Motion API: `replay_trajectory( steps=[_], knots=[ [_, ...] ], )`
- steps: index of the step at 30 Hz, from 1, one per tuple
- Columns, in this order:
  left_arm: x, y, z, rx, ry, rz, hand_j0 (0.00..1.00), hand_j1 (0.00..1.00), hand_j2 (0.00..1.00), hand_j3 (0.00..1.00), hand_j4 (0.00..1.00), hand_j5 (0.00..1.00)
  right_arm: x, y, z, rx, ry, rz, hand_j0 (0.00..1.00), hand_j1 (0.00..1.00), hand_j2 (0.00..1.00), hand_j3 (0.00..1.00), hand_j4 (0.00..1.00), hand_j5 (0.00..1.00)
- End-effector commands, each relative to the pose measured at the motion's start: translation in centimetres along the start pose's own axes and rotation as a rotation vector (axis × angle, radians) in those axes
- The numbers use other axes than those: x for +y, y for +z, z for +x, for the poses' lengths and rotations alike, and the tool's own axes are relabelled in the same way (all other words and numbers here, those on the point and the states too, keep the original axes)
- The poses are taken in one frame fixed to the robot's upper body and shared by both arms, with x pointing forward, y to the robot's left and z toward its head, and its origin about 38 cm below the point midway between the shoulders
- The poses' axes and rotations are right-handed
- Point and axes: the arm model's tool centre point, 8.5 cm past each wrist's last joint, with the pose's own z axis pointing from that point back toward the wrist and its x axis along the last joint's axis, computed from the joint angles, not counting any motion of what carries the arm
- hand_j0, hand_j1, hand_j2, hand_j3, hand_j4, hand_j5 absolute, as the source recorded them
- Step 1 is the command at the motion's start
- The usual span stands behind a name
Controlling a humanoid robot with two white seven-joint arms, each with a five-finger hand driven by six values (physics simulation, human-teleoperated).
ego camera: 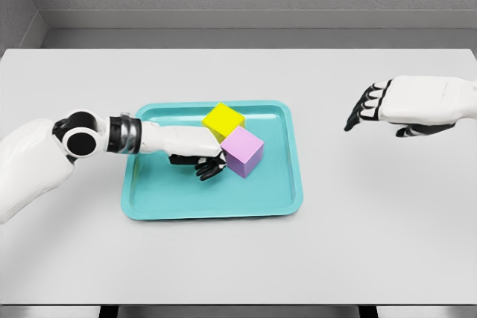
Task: Push two cubes
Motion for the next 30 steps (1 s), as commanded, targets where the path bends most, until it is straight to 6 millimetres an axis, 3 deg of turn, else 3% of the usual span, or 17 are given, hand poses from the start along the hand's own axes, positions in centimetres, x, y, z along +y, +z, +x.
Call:
replay_trajectory(
  steps=[1,3,28,30],
  knots=[
    [0.0,-0.3,-0.1,-0.002,0.012,0.006,0.0,0.0,0.0,0.0,0.0,0.0,0.0,0.1,-0.1,0.005,-0.007,-0.004,1.0,1.0,1.0,1.0,1.0,1.0],
    [0.0,-0.3,-0.1,0.0,0.013,0.006,0.0,0.0,0.0,0.0,0.0,0.0,0.1,0.6,-0.8,0.027,-0.019,-0.003,1.0,1.0,1.0,1.0,1.0,1.0],
    [0.6,-1.1,0.0,-0.018,0.023,0.026,0.0,0.0,0.0,0.0,0.0,0.0,1.1,0.1,-0.3,0.009,-0.03,0.021,1.0,1.0,1.0,1.0,1.0,1.0],
    [0.6,-1.1,0.0,-0.018,0.023,0.026,0.0,0.0,0.0,0.0,0.0,0.0,1.0,1.2,0.0,0.022,-0.014,0.041,1.0,1.0,1.0,1.0,1.0,1.0]
  ],
)
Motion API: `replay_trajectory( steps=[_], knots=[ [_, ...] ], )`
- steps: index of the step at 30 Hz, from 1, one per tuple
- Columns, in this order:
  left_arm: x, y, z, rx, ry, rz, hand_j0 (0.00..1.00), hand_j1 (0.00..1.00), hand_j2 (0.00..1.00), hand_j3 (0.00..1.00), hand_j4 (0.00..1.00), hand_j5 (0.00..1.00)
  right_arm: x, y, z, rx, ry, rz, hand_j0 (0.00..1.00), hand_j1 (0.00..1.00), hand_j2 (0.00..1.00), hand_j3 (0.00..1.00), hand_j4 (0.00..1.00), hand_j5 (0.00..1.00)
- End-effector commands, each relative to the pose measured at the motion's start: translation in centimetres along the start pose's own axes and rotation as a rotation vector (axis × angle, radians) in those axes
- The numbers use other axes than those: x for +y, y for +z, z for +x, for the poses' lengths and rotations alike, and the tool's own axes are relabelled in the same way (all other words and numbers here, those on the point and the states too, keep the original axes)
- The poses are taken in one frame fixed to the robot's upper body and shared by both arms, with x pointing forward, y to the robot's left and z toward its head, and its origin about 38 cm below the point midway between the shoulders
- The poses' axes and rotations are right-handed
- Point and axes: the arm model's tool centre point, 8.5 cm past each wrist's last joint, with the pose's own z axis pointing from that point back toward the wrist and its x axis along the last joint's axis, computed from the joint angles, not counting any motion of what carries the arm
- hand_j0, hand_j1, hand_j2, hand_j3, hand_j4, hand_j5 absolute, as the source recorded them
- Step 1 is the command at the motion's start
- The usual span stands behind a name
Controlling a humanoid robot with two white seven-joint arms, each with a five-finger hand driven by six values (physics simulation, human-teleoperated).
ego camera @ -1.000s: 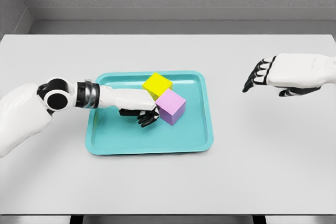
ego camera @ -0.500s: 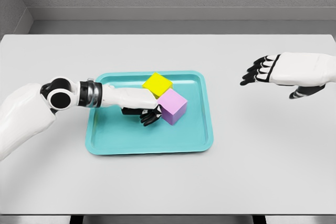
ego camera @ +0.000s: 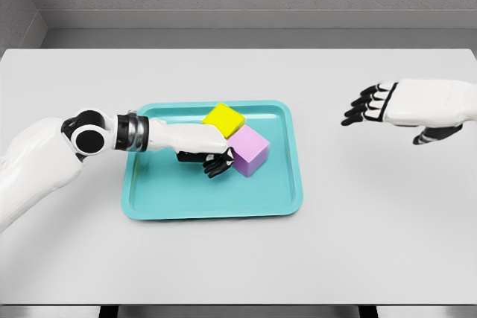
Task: Push two cubes
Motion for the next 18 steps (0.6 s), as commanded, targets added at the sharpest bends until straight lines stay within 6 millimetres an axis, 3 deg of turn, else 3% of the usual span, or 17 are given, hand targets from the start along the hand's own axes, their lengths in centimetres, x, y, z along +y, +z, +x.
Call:
replay_trajectory(
  steps=[1,3,5,7,8,10,11,12,15,18],
  knots=[
    [0.1,0.1,0.0,0.0,0.007,0.006,0.0,0.0,0.0,0.0,0.0,0.0,0.1,0.7,0.2,0.008,0.003,0.014,1.0,1.0,1.0,1.0,1.0,1.0],
    [-0.7,1.8,-0.7,0.031,0.021,-0.001,0.0,0.0,0.0,0.0,0.0,0.0,0.2,0.6,0.2,0.007,0.001,0.017,1.0,1.0,1.0,1.0,1.0,1.0],
    [-1.1,5.4,-1.4,0.089,0.012,-0.018,0.0,0.0,0.0,0.0,0.0,0.0,0.5,0.4,0.3,0.001,-0.005,0.025,1.0,1.0,1.0,1.0,1.0,1.0],
    [-0.9,8.8,-0.4,0.114,-0.04,-0.041,0.0,0.0,0.0,0.0,0.0,0.0,1.0,0.0,0.5,-0.012,-0.011,0.038,1.0,1.0,1.0,1.0,1.0,1.0],
    [-1.1,9.5,-0.1,0.119,-0.045,-0.048,0.0,0.0,0.0,0.0,0.0,0.0,1.3,-0.2,0.7,-0.019,-0.014,0.047,1.0,1.0,1.0,1.0,1.0,1.0],
    [-1.7,8.6,-0.1,0.103,-0.033,-0.05,0.0,0.0,0.0,0.0,0.0,0.0,1.9,-0.9,1.6,-0.05,-0.014,0.067,0.95,0.95,0.95,0.95,0.95,0.95],
    [-1.7,7.5,0.1,0.085,-0.036,-0.049,0.0,0.0,0.0,0.0,0.0,0.0,2.6,-1.4,1.9,-0.067,-0.025,0.083,0.8,0.8,0.8,0.8,0.8,0.8],
    [-1.6,5.7,0.5,0.05,-0.032,-0.041,0.0,0.0,0.0,0.0,0.0,0.0,3.2,-1.9,2.2,-0.083,-0.036,0.101,0.53,0.53,0.53,0.53,0.53,0.53],
    [-0.9,2.0,2.0,-0.024,-0.061,-0.032,0.0,0.0,0.0,0.0,0.0,0.0,3.1,-3.0,2.6,-0.113,-0.036,0.09,0.11,0.11,0.11,0.11,0.11,0.11],
    [-0.7,1.0,2.1,-0.032,-0.06,-0.029,0.0,0.0,0.0,0.0,0.0,0.0,2.6,-3.4,2.7,-0.122,-0.026,0.08,0.12,0.12,0.12,0.12,0.12,0.12]
  ],
)
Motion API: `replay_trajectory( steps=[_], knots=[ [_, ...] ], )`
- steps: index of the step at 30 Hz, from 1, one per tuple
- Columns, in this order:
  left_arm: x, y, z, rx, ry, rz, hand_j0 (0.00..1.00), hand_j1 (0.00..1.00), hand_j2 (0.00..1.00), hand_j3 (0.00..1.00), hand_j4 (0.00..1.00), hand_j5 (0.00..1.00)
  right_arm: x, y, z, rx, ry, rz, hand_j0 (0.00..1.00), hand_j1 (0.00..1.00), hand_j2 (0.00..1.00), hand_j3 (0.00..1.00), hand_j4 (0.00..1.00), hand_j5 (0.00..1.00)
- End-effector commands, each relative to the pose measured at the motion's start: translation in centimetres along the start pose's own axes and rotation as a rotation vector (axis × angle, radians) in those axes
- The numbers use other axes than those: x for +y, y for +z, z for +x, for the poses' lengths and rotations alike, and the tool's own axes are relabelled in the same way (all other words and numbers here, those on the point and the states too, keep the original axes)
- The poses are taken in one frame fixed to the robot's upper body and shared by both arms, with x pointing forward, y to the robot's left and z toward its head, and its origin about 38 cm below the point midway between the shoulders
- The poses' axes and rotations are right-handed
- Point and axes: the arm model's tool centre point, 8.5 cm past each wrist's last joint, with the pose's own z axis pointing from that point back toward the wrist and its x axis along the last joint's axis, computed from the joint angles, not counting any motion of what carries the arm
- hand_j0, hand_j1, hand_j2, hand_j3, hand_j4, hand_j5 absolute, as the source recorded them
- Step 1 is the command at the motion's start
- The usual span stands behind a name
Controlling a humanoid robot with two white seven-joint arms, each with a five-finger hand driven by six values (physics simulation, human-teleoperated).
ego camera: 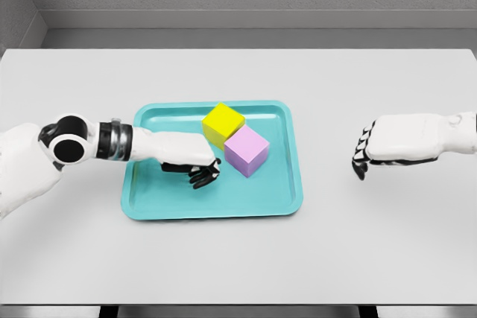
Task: Push two cubes
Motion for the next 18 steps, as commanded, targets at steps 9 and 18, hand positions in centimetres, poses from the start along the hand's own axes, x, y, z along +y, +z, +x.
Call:
replay_trajectory(
  steps=[9,18],
  knots=[
    [-0.7,-2.5,-1.6,0.021,0.046,-0.01,0.0,0.0,0.0,0.0,0.0,0.0,-0.7,0.6,-0.2,0.015,0.006,-0.02,1.0,1.0,1.0,1.0,1.0,1.0],
    [0.0,-3.8,-1.0,0.002,0.024,-0.008,0.0,0.0,0.0,0.0,0.0,0.0,-0.5,0.5,-0.2,0.012,0.002,-0.017,1.0,1.0,1.0,1.0,1.0,1.0]
  ],
)
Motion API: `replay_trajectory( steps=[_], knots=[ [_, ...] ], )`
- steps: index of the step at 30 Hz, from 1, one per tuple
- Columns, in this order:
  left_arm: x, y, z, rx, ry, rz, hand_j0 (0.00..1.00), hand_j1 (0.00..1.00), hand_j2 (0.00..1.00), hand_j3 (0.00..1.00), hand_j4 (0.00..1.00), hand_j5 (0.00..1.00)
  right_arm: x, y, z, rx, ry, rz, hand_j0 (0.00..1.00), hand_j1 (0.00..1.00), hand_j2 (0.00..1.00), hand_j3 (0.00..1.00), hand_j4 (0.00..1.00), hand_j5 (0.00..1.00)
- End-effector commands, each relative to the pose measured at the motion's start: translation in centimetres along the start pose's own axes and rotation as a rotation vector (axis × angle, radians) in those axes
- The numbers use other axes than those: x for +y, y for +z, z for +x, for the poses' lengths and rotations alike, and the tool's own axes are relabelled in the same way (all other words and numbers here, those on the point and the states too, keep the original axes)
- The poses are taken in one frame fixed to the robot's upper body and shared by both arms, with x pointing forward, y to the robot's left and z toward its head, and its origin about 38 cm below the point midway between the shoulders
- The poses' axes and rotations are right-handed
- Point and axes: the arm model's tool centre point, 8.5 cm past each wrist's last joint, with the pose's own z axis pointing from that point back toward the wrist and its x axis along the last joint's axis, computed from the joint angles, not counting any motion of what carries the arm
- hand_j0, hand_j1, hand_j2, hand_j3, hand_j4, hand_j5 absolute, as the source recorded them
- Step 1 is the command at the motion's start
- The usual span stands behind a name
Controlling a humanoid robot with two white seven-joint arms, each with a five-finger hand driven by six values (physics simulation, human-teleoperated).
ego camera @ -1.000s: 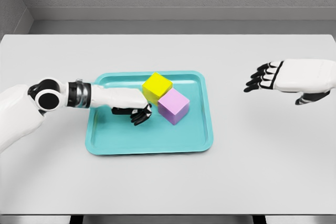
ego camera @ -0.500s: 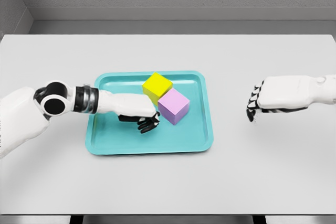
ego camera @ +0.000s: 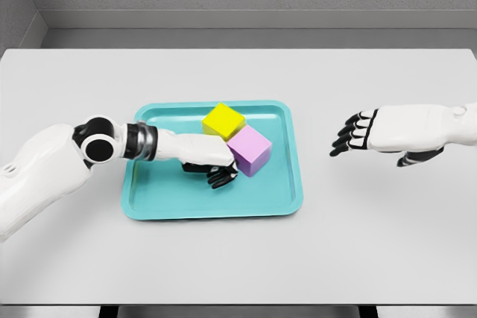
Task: Push two cubes
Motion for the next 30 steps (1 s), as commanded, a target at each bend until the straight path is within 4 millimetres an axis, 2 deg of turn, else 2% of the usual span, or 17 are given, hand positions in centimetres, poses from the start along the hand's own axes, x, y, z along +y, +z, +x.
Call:
replay_trajectory(
  steps=[1,4,5,11,12,14,15,16,18,19,20,21,22,24,25,28,30],
  knots=[
    [0.1,-0.3,0.1,-0.008,0.008,0.008,0.0,0.0,0.0,0.0,0.0,0.0,0.0,0.0,0.0,0.0,-0.005,-0.003,1.0,1.0,1.0,1.0,1.0,1.0],
    [0.1,-0.1,-0.1,-0.003,0.017,0.011,0.01,0.01,0.01,0.01,0.01,0.01,0.0,0.0,0.0,0.0,-0.005,-0.003,1.0,1.0,1.0,1.0,1.0,1.0],
    [-0.4,0.1,-1.0,0.02,0.039,0.006,0.01,0.01,0.01,0.01,0.01,0.01,0.0,0.0,0.0,0.0,-0.005,-0.003,1.0,1.0,1.0,1.0,1.0,1.0],
    [-0.6,0.3,-1.1,0.025,0.045,0.006,0.01,0.01,0.01,0.01,0.01,0.01,0.1,0.1,0.0,0.001,-0.008,0.0,1.0,1.0,1.0,1.0,1.0,1.0],
    [-1.0,1.6,-1.6,0.035,0.079,0.019,0.01,0.01,0.01,0.01,0.01,0.01,0.1,0.1,0.0,0.001,-0.008,0.0,1.0,1.0,1.0,1.0,1.0,1.0],
    [-2.2,8.2,-3.2,0.147,0.079,-0.009,0.01,0.01,0.01,0.01,0.01,0.01,0.1,0.1,0.0,0.001,-0.008,0.0,1.0,1.0,1.0,1.0,1.0,1.0],
    [-1.6,13.2,-2.7,0.211,0.029,0.026,0.01,0.01,0.01,0.01,0.01,0.01,0.1,0.1,0.0,0.001,-0.008,0.0,1.0,1.0,1.0,1.0,1.0,1.0],
    [-1.2,17.0,-2.1,0.267,-0.005,0.054,0.01,0.01,0.01,0.01,0.01,0.01,0.1,0.1,0.0,0.001,-0.008,0.0,1.0,1.0,1.0,1.0,1.0,1.0],
    [0.1,25.6,-2.4,0.451,-0.038,0.085,0.03,0.03,0.03,0.03,0.03,0.03,0.3,0.4,-0.1,0.011,-0.011,0.007,1.0,1.0,1.0,1.0,1.0,1.0],
    [0.1,29.4,-2.8,0.542,-0.029,0.077,0.04,0.04,0.04,0.04,0.04,0.04,0.3,0.5,-0.1,0.012,-0.01,0.009,1.0,1.0,1.0,1.0,1.0,1.0],
    [0.2,30.2,-2.3,0.553,-0.037,0.075,0.05,0.05,0.05,0.05,0.05,0.05,0.5,0.4,-0.1,0.008,-0.013,0.015,0.88,0.88,0.88,0.88,0.88,0.88],
    [0.2,30.2,-1.2,0.539,-0.058,0.049,0.06,0.06,0.06,0.06,0.06,0.06,1.0,0.0,0.1,-0.002,-0.021,0.026,0.58,0.58,0.58,0.58,0.58,0.58],
    [0.1,30.6,-0.9,0.544,-0.06,0.03,0.06,0.06,0.06,0.06,0.06,0.06,0.9,-0.2,0.2,-0.007,-0.019,0.023,0.42,0.42,0.42,0.42,0.42,0.42],
    [-0.3,30.3,-0.7,0.537,-0.053,-0.026,0.06,0.06,0.06,0.06,0.06,0.06,1.1,-3.0,1.2,-0.082,-0.024,0.018,0.05,0.05,0.05,0.05,0.05,0.05],
    [-0.5,30.0,-0.8,0.532,-0.046,-0.044,0.06,0.06,0.06,0.06,0.06,0.06,1.0,-3.9,1.7,-0.11,-0.022,0.019,0.01,0.01,0.01,0.01,0.01,0.01],
    [-0.6,30.0,-0.8,0.531,-0.043,-0.052,0.06,0.06,0.06,0.06,0.06,0.06,-0.2,-4.5,1.8,-0.123,0.003,-0.004,0.03,0.03,0.03,0.03,0.03,0.03],
    [-0.7,29.8,-0.8,0.528,-0.043,-0.056,0.06,0.06,0.06,0.06,0.06,0.06,-0.8,-5.7,2.3,-0.155,0.013,-0.02,0.05,0.05,0.05,0.05,0.05,0.05]
  ],
)
